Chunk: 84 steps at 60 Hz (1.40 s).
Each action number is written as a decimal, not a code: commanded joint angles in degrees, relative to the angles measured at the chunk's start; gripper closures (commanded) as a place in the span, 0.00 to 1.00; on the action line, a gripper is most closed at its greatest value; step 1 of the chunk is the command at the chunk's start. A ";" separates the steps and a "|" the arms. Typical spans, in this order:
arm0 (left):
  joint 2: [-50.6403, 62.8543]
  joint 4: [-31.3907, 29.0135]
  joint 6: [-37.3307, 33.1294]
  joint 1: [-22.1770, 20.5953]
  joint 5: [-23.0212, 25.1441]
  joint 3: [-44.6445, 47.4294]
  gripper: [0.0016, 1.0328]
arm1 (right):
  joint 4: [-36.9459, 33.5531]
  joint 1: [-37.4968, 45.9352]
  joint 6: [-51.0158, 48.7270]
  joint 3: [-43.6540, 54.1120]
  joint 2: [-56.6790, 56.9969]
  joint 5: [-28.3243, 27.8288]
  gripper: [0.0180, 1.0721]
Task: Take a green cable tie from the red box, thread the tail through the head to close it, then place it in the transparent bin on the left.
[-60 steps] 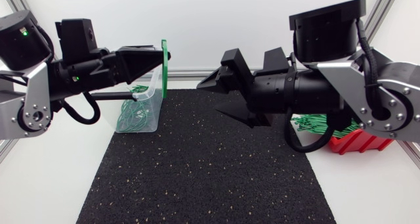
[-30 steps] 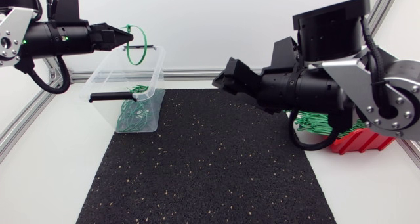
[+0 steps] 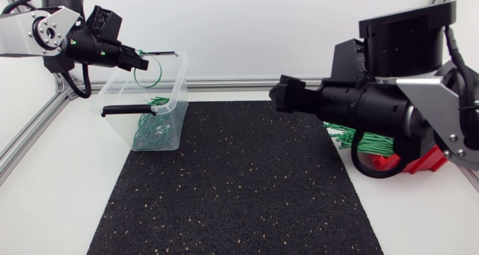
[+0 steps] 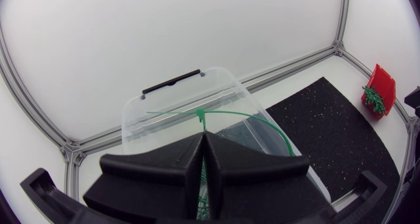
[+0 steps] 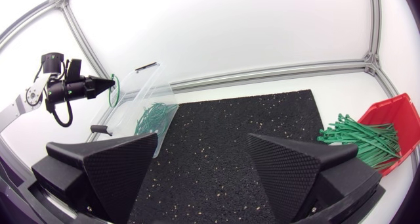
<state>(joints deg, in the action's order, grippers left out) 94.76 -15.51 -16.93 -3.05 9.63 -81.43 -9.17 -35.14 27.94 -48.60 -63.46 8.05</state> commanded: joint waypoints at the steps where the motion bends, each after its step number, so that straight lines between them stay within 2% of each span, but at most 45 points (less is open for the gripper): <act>1: 3.76 -1.89 -2.41 0.76 -1.54 -4.88 0.95 | -0.59 -0.02 -2.19 1.31 2.38 1.00 0.06; 18: 6.93 -5.32 -5.04 1.55 -4.79 -7.34 0.86 | -1.91 -0.28 -3.77 2.10 5.28 3.02 0.06; 28: 7.02 -6.90 -5.84 1.47 -5.15 -7.78 0.65 | -1.91 -1.87 -4.83 2.28 5.98 5.31 0.06; 30: 7.02 -7.17 -6.01 1.38 -5.50 -7.87 0.56 | -1.99 -2.22 -5.00 2.28 6.33 5.74 0.06; 31: 7.02 -7.26 -6.19 1.20 -6.02 -7.87 0.47 | -1.99 -2.22 -5.09 2.19 6.33 5.83 0.06; 32: 7.10 -7.26 -6.19 1.20 -6.20 -7.96 0.42 | -2.08 -2.22 -5.09 2.19 6.42 5.92 0.06; 33: 7.10 -7.43 -6.27 1.20 -6.82 -8.13 0.24 | -2.17 -2.22 -5.18 2.19 6.42 6.01 0.06; 35: 7.10 -7.87 -6.27 1.20 -7.61 -8.48 0.02 | -2.17 -2.22 -5.53 2.28 6.60 6.45 0.06; 40: 7.02 -7.96 -6.45 1.12 -9.36 -8.57 0.03 | -2.17 -2.22 -6.15 2.72 6.95 7.15 0.06; 58: 3.24 -7.78 -5.84 -0.12 -10.95 -6.99 0.03 | -1.29 -0.20 -11.24 4.21 9.58 9.52 0.06; 65: -1.33 -5.67 -5.48 -0.91 -10.86 -3.91 0.03 | 1.70 3.93 -15.90 6.15 11.78 9.52 0.06; 70: -6.17 -1.37 -5.57 -1.70 -11.03 0.57 0.03 | 2.67 7.45 -18.36 7.47 13.01 9.00 0.06; 84: -18.56 3.99 -5.75 -3.45 -12.09 11.29 0.03 | 9.61 19.05 -24.60 13.18 17.32 5.22 0.06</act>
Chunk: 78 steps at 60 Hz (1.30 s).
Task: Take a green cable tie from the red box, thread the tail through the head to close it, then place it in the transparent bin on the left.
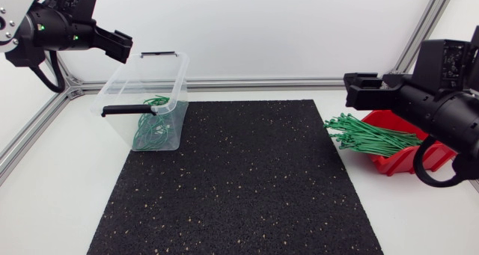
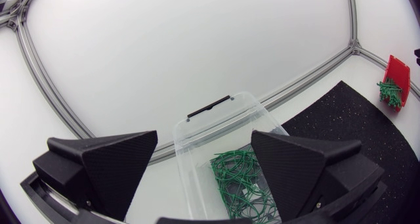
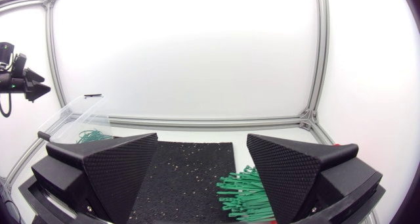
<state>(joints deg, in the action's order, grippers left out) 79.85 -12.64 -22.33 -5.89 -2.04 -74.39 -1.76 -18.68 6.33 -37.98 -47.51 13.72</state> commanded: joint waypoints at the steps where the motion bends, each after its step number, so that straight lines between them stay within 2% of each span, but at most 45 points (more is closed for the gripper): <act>1: -4.53 1.22 -0.35 -0.79 -0.42 5.13 0.03 | 2.99 3.30 -3.60 3.00 1.63 -0.62 0.06; 15: -12.53 1.39 0.18 -1.49 -0.42 14.10 0.03 | 6.59 12.26 -6.06 7.57 5.41 -5.37 0.06; 29: -19.65 1.31 3.08 1.85 -0.42 21.30 0.03 | 10.81 20.00 -7.91 11.43 10.33 -9.58 0.06; 52: -36.00 7.37 2.46 2.90 -0.42 36.42 0.03 | 10.83 21.87 -8.37 17.78 21.02 -11.02 0.06; 59: -41.53 11.94 1.94 2.90 -0.42 42.40 0.03 | 9.59 21.43 -8.09 20.54 24.64 -11.39 0.06; 65: -44.08 13.61 2.02 2.73 -0.42 45.47 0.03 | 8.65 21.10 -7.88 22.65 27.40 -11.67 0.06; 78: -53.34 19.50 6.18 3.30 -0.30 53.39 0.03 | 6.33 20.28 -7.36 27.82 34.18 -12.36 0.06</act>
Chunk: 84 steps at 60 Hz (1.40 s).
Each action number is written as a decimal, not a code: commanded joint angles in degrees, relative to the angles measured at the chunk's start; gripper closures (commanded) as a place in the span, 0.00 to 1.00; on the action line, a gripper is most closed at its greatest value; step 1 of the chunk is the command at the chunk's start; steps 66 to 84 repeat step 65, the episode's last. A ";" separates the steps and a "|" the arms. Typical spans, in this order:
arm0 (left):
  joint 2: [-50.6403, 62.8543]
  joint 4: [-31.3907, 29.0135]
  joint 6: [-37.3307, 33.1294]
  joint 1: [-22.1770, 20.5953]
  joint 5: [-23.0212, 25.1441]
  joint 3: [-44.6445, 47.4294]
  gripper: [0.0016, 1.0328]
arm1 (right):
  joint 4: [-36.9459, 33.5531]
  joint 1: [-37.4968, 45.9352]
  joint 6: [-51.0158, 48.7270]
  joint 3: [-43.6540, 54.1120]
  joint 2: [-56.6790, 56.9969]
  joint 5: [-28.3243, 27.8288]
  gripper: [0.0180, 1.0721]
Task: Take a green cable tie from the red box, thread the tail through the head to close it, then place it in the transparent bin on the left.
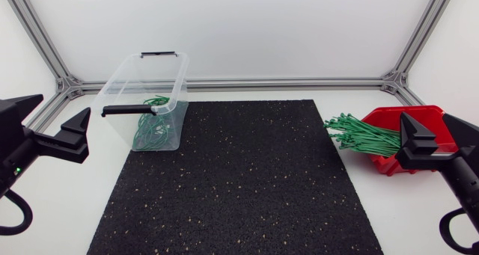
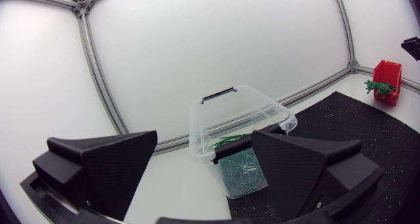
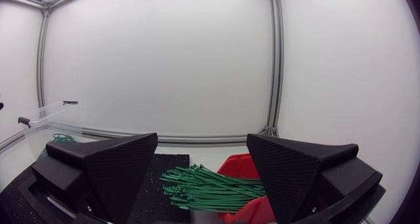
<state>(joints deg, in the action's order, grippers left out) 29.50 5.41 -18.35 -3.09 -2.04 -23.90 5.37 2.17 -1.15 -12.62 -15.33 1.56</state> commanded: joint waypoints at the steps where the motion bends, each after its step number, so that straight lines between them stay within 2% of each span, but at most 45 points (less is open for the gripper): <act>1: -3.50 1.31 2.52 0.55 -0.25 3.32 0.03 | -0.98 -0.64 0.16 2.87 2.54 -0.26 0.06; 25: -16.31 -2.00 10.32 1.80 0.88 13.46 0.03 | -5.37 -2.17 1.15 12.62 15.33 -1.56 0.06; 51: -29.45 -5.40 18.32 3.09 2.04 23.87 0.03 | -5.37 -2.17 1.15 12.62 15.33 -1.56 0.06; 84: -29.50 -5.41 18.35 3.09 2.04 23.90 0.03 | -5.37 -2.17 1.15 12.62 15.33 -1.56 0.06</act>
